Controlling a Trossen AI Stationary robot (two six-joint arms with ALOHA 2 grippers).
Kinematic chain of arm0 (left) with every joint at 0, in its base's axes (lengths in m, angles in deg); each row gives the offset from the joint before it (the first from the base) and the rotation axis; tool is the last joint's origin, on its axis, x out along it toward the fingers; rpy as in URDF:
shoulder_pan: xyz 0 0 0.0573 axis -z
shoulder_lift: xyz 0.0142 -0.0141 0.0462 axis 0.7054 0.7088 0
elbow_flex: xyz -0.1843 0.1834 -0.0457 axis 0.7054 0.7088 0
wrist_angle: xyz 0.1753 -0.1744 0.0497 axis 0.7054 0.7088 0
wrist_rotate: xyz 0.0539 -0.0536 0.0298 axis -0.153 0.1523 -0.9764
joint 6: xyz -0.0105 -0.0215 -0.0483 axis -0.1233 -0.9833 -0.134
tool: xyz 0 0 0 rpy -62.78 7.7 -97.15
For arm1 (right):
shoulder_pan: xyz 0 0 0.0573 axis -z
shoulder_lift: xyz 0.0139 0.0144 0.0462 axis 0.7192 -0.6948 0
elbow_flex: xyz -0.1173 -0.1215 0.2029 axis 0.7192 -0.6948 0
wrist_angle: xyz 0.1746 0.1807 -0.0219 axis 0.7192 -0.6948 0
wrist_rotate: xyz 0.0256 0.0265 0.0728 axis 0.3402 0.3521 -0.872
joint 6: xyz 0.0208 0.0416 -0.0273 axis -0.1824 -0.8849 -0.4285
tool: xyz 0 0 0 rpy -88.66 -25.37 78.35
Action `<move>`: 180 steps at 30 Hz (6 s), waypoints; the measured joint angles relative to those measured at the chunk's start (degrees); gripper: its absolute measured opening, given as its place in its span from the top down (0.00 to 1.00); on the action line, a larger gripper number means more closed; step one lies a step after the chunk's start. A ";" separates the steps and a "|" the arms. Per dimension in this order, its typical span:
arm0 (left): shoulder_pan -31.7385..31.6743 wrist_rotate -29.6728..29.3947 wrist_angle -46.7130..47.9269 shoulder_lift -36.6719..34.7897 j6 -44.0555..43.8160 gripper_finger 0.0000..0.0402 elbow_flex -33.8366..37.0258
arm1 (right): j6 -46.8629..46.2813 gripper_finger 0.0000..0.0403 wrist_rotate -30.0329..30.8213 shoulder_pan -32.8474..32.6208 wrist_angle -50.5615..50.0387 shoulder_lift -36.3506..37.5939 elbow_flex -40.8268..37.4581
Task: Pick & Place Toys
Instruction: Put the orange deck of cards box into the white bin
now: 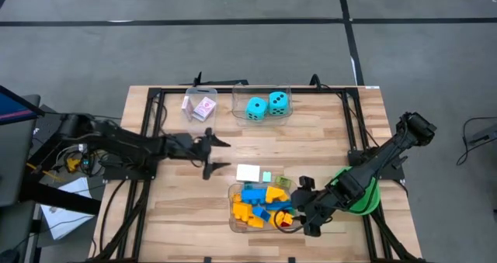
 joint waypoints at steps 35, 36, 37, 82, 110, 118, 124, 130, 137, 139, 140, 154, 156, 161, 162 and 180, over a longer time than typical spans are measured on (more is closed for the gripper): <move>0.00 0.73 -10.76 31.80 -6.79 1.00 -3.64 | -0.02 0.42 0.01 -0.04 -0.15 0.00 0.00; 0.00 0.74 -10.09 31.79 -6.82 1.00 -3.66 | -0.02 0.42 0.01 -0.04 -0.17 0.00 0.00; 0.00 0.73 -9.00 31.74 -6.85 1.00 -3.68 | -0.02 0.42 0.01 -0.04 -0.17 0.00 0.00; 6.72 -8.56 -15.11 11.02 -11.90 0.13 12.01 | -0.42 0.42 0.05 0.73 -1.02 0.00 0.04; 8.46 -13.56 -22.68 37.22 -6.86 0.09 1.11 | -0.44 0.42 0.05 0.37 -1.20 0.00 0.02; 7.82 -16.79 -21.21 37.41 -7.85 0.06 1.63 | -0.46 0.42 0.07 0.37 -1.18 0.00 0.02; 7.15 -16.26 -21.76 37.38 -7.27 0.09 1.89 | -0.44 0.42 0.07 0.37 -1.19 0.00 0.00; 7.15 -16.78 -23.16 37.43 -6.70 0.13 2.01 | -0.46 0.42 0.09 0.46 -1.20 0.00 0.00; 6.81 -19.45 -29.69 36.71 3.97 0.13 2.19 | -0.44 0.42 0.09 0.46 -1.20 0.00 0.00; 5.38 -19.12 -33.05 35.41 4.49 0.13 2.00 | -0.44 0.42 0.09 0.46 -1.18 0.00 0.00; 4.38 -17.68 -33.62 34.81 4.20 0.14 1.85 | -0.44 0.42 0.09 0.46 -1.21 0.00 0.00; -4.61 -12.12 -16.59 34.56 -2.03 0.37 -7.05 | 0.02 0.42 0.14 0.46 -1.22 0.00 0.00; -4.59 -12.22 -13.32 34.56 -2.23 0.39 -7.04 | 0.02 0.42 0.13 0.46 -1.22 0.00 0.00; -4.30 -13.27 -9.15 34.27 -4.31 0.41 -6.66 | -0.05 0.42 0.12 0.45 -1.22 0.00 0.00; -4.04 -13.27 -9.13 34.25 -4.47 0.42 -6.29 | -0.25 0.42 0.12 0.42 -1.22 0.00 0.00; 4.73 -14.80 -0.30 19.22 -11.14 0.40 6.18 | -0.44 0.42 0.12 0.46 -1.16 0.00 0.00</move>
